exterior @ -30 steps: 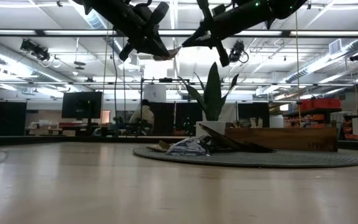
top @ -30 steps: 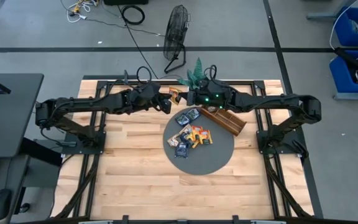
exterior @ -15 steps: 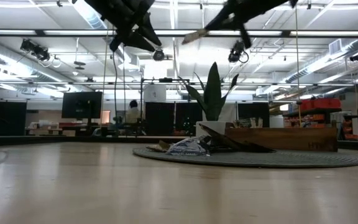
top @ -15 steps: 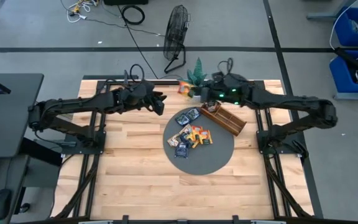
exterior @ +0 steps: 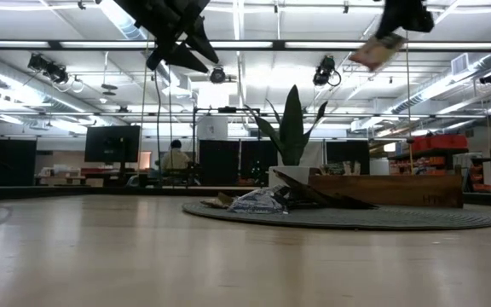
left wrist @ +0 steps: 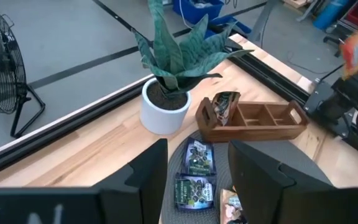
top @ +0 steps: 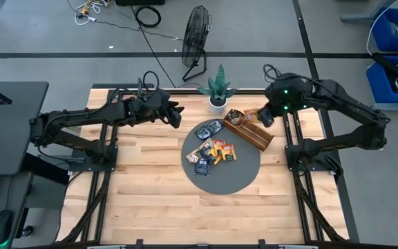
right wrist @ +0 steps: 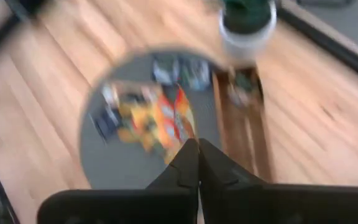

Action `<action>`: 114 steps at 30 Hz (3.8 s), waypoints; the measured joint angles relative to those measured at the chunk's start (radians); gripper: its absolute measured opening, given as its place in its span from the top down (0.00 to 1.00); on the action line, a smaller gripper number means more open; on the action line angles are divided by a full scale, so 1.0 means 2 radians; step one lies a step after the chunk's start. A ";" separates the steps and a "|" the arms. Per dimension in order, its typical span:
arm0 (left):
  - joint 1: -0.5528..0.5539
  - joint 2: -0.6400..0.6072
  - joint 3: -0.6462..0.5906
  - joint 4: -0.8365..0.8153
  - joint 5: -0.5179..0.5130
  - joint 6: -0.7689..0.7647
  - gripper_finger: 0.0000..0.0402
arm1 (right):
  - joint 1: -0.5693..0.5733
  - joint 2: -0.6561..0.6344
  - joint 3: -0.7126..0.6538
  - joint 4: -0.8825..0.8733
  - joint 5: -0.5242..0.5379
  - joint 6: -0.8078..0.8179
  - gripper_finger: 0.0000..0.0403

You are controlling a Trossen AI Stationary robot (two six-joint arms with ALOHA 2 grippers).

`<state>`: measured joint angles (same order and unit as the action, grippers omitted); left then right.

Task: Pick & Place Tea
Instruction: Put the yellow tea bag into the wooden organizer, then put the brown tea tag into the wooden organizer

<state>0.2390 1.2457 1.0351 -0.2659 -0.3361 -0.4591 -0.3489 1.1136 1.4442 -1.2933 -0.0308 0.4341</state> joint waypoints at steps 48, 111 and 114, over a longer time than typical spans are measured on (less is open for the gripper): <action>-0.016 0.000 0.000 -0.043 -0.002 -0.013 0.57 | -0.192 0.102 -0.239 0.045 -0.079 -0.250 1.00; -0.020 0.015 0.001 -0.065 0.110 0.045 0.57 | -0.011 -0.024 -0.181 0.194 -0.056 0.019 0.69; -0.024 0.031 0.000 -0.066 0.135 0.102 0.57 | 0.021 -0.031 -0.212 0.238 -0.071 0.047 0.69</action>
<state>0.1916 1.3087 1.0351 -0.3988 -0.0659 -0.2555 -0.3063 1.0508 1.0194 -0.8182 -0.1723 0.5285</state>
